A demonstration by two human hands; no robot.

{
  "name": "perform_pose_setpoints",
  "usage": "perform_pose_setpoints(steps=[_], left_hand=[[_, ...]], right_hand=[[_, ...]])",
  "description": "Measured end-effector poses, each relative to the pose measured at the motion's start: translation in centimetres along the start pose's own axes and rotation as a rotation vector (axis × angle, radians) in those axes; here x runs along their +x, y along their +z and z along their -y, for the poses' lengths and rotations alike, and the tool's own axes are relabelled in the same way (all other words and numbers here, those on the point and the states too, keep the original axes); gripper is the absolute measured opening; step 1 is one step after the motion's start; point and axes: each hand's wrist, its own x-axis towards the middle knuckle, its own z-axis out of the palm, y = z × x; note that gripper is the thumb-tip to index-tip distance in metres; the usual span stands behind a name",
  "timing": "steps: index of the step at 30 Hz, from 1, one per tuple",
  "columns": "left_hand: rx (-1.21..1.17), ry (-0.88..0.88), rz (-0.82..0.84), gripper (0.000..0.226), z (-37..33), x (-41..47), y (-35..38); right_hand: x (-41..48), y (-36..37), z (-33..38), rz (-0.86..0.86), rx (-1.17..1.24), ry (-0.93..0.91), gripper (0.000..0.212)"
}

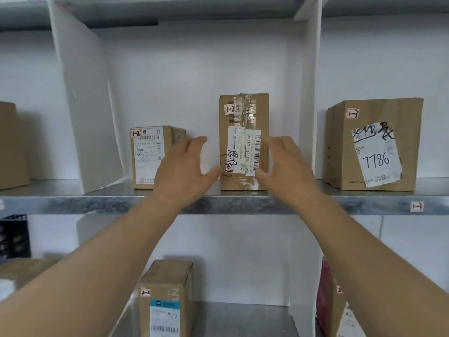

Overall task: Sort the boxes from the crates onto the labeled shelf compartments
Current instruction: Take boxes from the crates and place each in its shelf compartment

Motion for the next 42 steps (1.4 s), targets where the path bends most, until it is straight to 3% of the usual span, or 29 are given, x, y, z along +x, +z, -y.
perform_pose_setpoints(steps=[8,21,35,42], left_hand=[[0.227,-0.13,-0.028,0.065,3.6,-11.0,-1.8],[0.446,-0.723,0.126,0.064,11.5,-33.6,-5.8],[0.626,-1.164,0.095,0.067,16.6,-55.7,-22.6],[0.645,-1.332,0.066,0.067,18.6,-64.9,-31.1]], right_hand=[[-6.9,4.9,6.3,0.159,0.083,-0.304,0.061],[-20.8,14.7,19.2,0.598,0.272,-0.643,0.057],[-34.8,14.6,39.4,0.808,0.357,-0.996,0.057],[-42.2,13.3,50.9,0.828,0.369,-1.158,0.061]])
